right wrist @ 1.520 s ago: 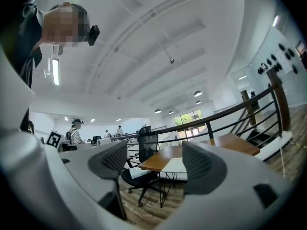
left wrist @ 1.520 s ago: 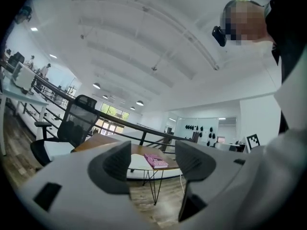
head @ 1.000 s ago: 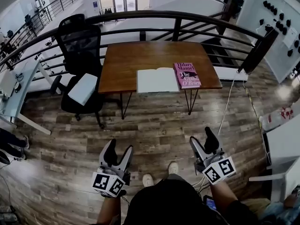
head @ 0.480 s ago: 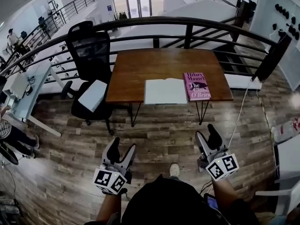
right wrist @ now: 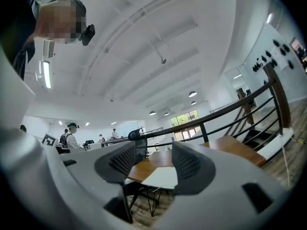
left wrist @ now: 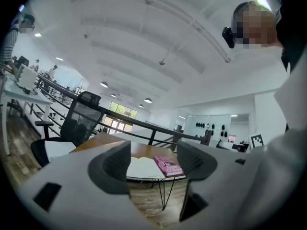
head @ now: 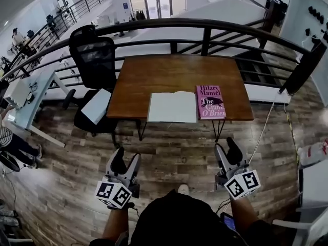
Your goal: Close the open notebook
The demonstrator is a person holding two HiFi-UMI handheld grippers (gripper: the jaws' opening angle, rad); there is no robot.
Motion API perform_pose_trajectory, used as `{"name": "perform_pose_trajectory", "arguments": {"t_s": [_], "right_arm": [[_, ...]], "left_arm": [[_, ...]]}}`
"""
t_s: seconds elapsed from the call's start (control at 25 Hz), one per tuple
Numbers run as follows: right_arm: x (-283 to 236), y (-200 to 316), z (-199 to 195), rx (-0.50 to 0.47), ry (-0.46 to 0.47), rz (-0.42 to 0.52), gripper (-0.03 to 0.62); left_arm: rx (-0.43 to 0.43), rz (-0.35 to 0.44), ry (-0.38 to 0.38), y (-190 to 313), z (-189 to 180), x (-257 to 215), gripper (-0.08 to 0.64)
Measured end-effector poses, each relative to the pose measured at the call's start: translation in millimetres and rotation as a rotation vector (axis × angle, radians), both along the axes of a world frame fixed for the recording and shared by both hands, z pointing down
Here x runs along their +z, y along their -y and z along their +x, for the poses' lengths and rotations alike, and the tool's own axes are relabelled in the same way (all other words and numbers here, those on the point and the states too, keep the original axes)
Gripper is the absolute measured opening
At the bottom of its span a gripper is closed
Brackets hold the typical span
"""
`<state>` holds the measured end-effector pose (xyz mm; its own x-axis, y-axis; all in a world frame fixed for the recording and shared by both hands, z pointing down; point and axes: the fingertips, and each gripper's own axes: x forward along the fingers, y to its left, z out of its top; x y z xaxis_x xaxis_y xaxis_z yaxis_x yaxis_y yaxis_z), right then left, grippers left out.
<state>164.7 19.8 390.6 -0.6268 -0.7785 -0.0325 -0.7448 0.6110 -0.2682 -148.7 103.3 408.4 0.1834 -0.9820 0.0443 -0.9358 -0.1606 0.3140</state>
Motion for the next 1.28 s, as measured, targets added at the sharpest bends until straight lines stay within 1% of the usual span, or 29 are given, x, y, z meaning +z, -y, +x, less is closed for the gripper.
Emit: {"name": "perform_pose_trajectory", "arguments": {"t_s": [0.24,0.32,0.48,0.64,0.8,1.04,1.28], "right_arm": [[7.3,23.2,30.7,0.003,0.004,-0.015,0.222],[10.2,30.7,34.2,0.006,0.011,-0.023,0.222],[18.1,44.7,33.1,0.003,0.012,-0.040,0.218],[21.5,64.8,20.9,-0.005,0.007,-0.042,0.216],[22.2,89.0,4.7,-0.003,-0.010,-0.045,0.216],[16.5,131.8,-12.9,0.021,-0.039,-0.025,0.216],[17.6,168.4,-39.1,0.015,-0.067,-0.031,0.216]], "left_arm": [[-0.049,-0.019,-0.024,19.7,13.6,8.8,0.302],[-0.051,-0.027,-0.030,25.4,15.3,10.9,0.302],[-0.038,-0.042,-0.015,37.3,19.0,15.9,0.302],[-0.033,-0.037,-0.016,58.7,14.7,15.8,0.302],[-0.026,-0.039,-0.022,83.9,2.0,20.5,0.301],[-0.005,-0.029,0.009,126.8,-16.6,20.5,0.298],[0.019,-0.064,-0.008,171.4,-36.5,40.2,0.298]]}}
